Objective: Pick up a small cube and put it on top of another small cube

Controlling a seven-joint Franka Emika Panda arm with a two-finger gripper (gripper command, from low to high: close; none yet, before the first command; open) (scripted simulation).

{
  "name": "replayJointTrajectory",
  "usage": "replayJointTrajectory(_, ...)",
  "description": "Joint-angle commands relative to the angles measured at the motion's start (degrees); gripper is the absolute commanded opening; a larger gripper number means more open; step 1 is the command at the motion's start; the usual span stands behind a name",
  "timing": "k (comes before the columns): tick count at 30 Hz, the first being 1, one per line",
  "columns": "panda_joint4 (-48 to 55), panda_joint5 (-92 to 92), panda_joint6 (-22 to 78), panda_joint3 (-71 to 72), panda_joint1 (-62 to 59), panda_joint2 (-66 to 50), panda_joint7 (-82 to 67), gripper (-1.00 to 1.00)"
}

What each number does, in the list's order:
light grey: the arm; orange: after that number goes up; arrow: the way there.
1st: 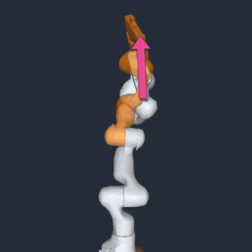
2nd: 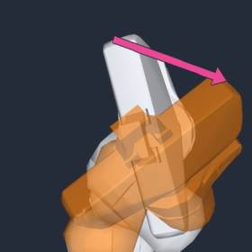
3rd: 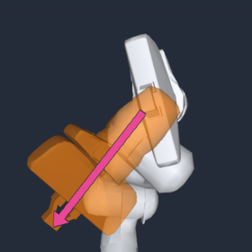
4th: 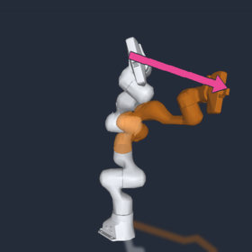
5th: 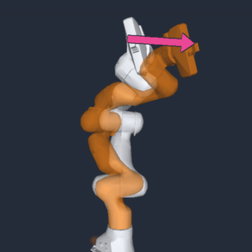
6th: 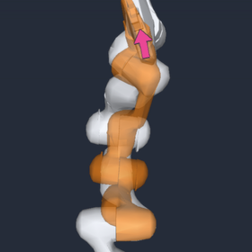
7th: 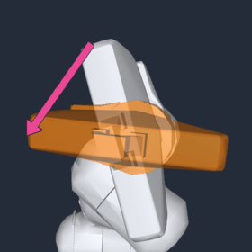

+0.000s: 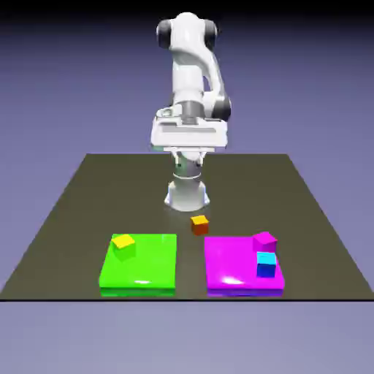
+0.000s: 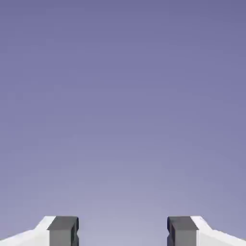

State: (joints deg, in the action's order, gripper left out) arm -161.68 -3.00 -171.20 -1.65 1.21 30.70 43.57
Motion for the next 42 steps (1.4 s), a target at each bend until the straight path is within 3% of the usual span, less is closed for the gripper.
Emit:
replayJointTrajectory(1,-0.57,-2.50,2.33,-1.37,0.44,-1.63,0.93,0.00)
replayJointTrajectory(17,-9.54,-41.95,39.20,-23.05,7.36,-27.35,15.55,0.00)
replayJointTrajectory(28,-5.94,-66.49,35.63,-13.51,9.99,-44.00,-1.07,0.00)
replayJointTrajectory(29,-5.94,-66.49,35.63,-13.51,9.99,-44.01,-1.07,-1.00)
replayJointTrajectory(42,-8.21,-39.46,39.65,-24.02,8.56,-27.92,13.50,-1.00)
